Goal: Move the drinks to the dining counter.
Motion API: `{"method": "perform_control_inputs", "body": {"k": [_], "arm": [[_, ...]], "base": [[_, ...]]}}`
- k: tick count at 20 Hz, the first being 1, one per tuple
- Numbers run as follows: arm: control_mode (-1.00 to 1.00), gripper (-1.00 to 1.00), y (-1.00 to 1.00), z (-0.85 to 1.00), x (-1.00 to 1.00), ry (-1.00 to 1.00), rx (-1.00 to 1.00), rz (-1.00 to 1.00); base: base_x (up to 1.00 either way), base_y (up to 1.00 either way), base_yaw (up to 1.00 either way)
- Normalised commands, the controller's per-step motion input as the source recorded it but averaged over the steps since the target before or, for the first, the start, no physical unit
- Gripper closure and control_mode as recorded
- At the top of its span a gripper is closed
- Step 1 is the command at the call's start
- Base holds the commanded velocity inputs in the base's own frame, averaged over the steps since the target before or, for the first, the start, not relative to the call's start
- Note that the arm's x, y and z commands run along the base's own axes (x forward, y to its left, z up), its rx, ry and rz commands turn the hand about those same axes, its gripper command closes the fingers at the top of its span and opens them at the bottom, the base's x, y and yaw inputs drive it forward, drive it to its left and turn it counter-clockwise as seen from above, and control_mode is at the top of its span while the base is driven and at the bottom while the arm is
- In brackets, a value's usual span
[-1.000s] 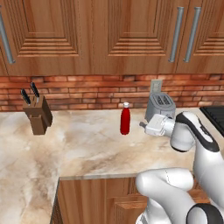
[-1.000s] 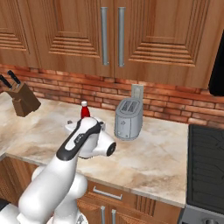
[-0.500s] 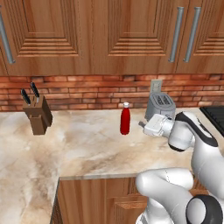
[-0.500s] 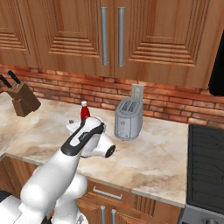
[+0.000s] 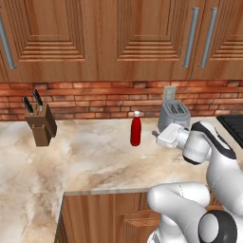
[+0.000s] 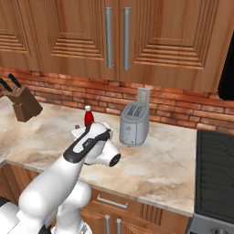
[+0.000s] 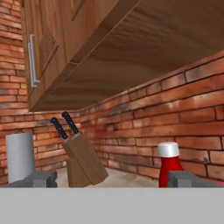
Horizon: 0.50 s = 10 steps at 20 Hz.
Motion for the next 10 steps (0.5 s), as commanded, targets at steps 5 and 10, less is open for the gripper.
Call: {"method": "perform_control_inputs", "body": {"k": [5, 10], "arm": [[-1.00, -1.00, 0.20, -0.17, 0.00, 0.00, 0.00, -0.13], [-1.00, -1.00, 0.15, -0.07, -0.04, 0.09, 0.00, -0.14]], "base": [[0.00, 0.00, 0.00], [0.00, 0.00, 0.00]]}}
